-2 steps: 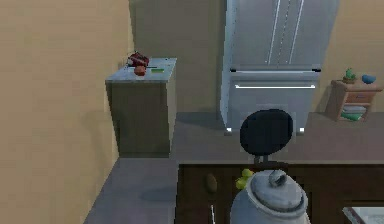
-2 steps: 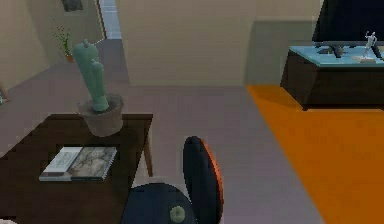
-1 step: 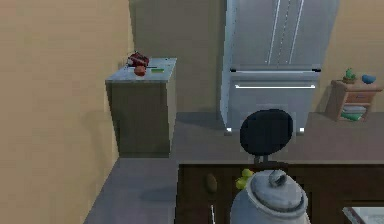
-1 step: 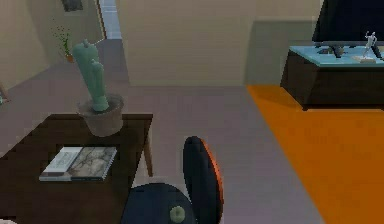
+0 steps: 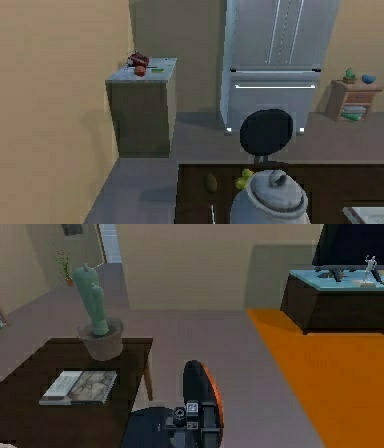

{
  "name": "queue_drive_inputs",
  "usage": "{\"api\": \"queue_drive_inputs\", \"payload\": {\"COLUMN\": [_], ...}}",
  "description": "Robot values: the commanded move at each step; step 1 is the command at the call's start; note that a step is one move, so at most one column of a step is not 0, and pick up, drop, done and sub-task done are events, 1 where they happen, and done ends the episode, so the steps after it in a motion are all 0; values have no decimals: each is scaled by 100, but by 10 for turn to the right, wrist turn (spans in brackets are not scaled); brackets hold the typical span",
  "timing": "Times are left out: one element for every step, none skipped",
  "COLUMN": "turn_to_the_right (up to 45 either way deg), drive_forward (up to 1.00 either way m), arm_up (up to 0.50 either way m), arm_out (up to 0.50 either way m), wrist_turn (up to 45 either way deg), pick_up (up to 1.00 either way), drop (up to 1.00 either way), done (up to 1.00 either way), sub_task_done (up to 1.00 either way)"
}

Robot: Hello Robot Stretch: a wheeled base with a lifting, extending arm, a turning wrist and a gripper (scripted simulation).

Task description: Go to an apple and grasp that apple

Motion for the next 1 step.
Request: {"api": "queue_drive_inputs", "payload": {"turn_to_the_right": [0], "drive_forward": [0], "arm_up": [0], "arm_out": [0], "wrist_turn": [450], "pick_up": [0], "drop": [0], "done": [0], "sub_task_done": [0]}}
